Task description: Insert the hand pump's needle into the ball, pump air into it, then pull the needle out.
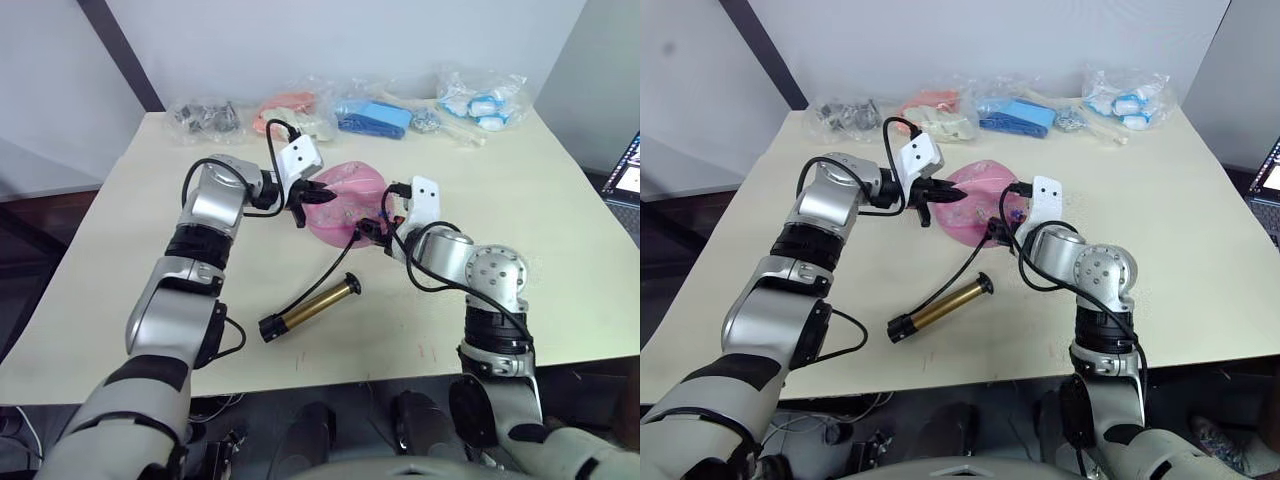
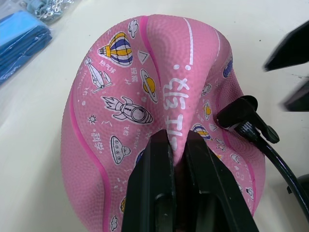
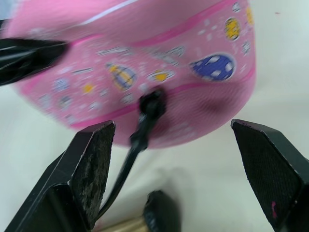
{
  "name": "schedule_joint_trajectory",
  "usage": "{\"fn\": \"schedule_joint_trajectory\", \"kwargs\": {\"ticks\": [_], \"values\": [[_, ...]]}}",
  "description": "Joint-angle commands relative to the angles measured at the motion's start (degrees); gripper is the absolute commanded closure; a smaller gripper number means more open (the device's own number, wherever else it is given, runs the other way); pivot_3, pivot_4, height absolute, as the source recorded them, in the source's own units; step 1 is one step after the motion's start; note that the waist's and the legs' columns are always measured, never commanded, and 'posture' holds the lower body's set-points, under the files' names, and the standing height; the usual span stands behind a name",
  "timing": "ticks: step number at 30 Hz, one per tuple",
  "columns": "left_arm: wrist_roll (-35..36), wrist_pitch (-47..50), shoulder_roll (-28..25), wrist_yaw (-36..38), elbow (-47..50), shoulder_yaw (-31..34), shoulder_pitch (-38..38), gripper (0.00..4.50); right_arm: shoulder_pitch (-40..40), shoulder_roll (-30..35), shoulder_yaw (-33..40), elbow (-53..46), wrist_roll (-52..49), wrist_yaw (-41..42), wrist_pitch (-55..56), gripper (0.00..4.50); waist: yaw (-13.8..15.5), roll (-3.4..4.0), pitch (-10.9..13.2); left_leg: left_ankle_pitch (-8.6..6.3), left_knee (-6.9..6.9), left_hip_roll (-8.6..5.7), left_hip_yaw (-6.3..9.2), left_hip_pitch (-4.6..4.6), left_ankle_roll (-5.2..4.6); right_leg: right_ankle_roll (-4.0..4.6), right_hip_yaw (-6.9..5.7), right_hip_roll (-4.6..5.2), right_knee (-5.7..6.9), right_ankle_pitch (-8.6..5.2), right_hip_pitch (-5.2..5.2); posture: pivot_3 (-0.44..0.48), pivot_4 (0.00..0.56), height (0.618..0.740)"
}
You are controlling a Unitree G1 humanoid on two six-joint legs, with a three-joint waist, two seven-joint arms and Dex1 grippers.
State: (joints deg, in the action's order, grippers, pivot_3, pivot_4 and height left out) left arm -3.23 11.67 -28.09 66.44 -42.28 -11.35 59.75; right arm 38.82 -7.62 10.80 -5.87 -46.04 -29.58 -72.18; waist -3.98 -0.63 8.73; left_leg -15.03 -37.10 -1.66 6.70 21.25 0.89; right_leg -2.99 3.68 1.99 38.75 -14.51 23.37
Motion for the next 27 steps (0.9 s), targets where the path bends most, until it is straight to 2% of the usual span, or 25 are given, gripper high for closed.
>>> {"fn": "schedule_joint_trajectory", "kwargs": {"ticks": [1,3,5,7,27], "values": [[-1.7,0.5,0.3,0.8,-1.4,-2.4,-1.9,4.50,2.5,-1.1,0.9,1.4,1.5,2.4,1.8,0.46,0.0,0.00,0.0,0.00,0.00,0.00,0.01,0.00,0.00,0.00,-0.01,0.00,-0.01,0.00,0.00,0.000,0.150,0.740],[-1.7,0.5,0.2,0.7,-1.2,-2.3,-1.9,4.50,3.6,-1.4,0.9,2.8,2.2,3.6,2.2,0.46,0.0,0.00,0.0,0.00,0.00,0.00,0.00,0.01,0.00,0.00,0.00,0.00,-0.01,0.00,0.00,0.000,0.150,0.740],[-1.6,0.6,0.2,0.6,-0.8,-2.2,-2.2,4.50,4.1,-2.1,1.1,3.9,2.6,4.3,2.5,0.99,0.0,0.00,0.0,0.00,0.00,0.00,0.00,0.00,0.00,0.00,0.00,0.00,0.00,0.00,0.01,0.000,0.150,0.740],[-1.5,0.7,0.1,0.6,-0.5,-2.2,-2.5,4.50,4.8,-2.7,1.0,4.7,3.0,5.1,2.8,1.75,0.0,0.00,0.0,0.00,0.00,0.00,0.01,0.01,0.00,0.00,-0.01,0.00,0.00,0.00,0.00,0.000,0.150,0.740],[-1.3,0.9,0.1,0.3,0.1,-2.0,-3.0,4.50,6.2,-6.4,1.8,6.5,2.2,5.6,2.9,1.75,0.0,0.01,0.0,0.00,0.00,0.00,0.04,0.02,0.00,0.00,-0.03,0.01,-0.01,0.00,0.01,0.000,0.150,0.740]]}}
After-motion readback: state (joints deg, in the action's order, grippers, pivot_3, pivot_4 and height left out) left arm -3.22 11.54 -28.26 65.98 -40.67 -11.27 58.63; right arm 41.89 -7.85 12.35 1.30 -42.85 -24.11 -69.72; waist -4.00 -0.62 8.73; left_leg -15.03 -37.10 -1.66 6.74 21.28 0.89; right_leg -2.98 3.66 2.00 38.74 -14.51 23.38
